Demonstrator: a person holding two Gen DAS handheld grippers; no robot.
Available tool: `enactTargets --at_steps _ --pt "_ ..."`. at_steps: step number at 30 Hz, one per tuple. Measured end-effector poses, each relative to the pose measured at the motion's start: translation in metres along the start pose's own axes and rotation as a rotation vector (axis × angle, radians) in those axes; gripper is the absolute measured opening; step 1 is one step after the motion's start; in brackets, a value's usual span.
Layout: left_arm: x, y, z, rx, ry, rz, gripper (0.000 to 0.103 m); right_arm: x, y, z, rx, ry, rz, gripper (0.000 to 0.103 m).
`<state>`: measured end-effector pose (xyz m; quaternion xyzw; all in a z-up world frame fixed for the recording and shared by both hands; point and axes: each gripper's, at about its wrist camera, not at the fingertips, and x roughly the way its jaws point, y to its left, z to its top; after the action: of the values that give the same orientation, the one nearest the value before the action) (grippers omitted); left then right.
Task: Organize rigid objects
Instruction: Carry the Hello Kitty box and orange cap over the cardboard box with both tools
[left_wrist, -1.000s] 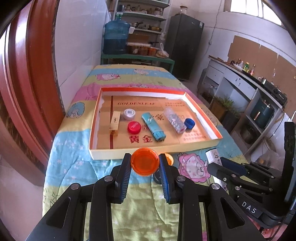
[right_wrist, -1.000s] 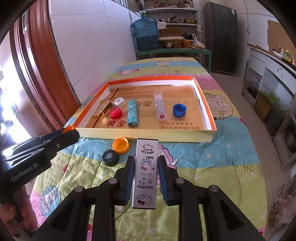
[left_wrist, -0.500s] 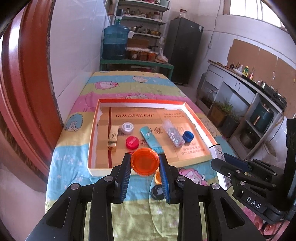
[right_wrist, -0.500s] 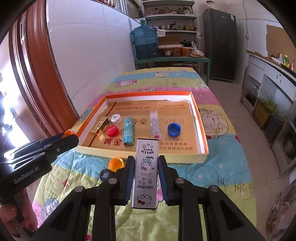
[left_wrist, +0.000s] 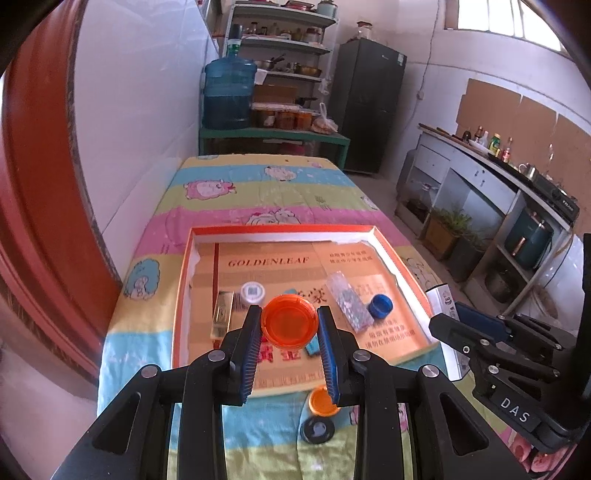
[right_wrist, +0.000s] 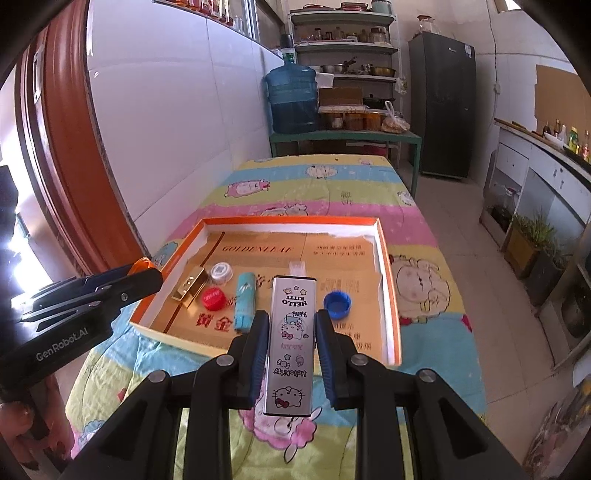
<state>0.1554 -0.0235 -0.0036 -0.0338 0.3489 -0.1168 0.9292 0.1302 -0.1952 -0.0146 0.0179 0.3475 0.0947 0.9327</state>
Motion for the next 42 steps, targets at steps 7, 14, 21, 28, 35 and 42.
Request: enactTargets --at_steps 7,14,21,28,35,42 --pt "0.014 -0.002 0.017 0.012 0.000 0.013 0.030 0.010 -0.008 0.016 -0.014 -0.009 -0.011 0.026" --pt "0.030 -0.001 0.035 0.009 -0.001 0.034 0.030 0.023 -0.016 0.030 -0.024 -0.012 -0.019 0.026" --pt "0.056 -0.001 0.048 0.021 0.018 0.054 0.030 0.041 -0.027 0.044 -0.023 -0.003 -0.022 0.026" --pt "0.086 -0.001 0.055 0.023 0.051 0.062 0.030 0.064 -0.037 0.054 -0.025 0.021 -0.018 0.026" --pt "0.120 0.003 0.065 0.021 0.092 0.052 0.030 0.089 -0.044 0.060 -0.034 0.051 -0.017 0.026" --pt "0.152 0.005 0.072 0.021 0.160 0.035 0.030 0.114 -0.050 0.068 -0.046 0.092 -0.009 0.026"
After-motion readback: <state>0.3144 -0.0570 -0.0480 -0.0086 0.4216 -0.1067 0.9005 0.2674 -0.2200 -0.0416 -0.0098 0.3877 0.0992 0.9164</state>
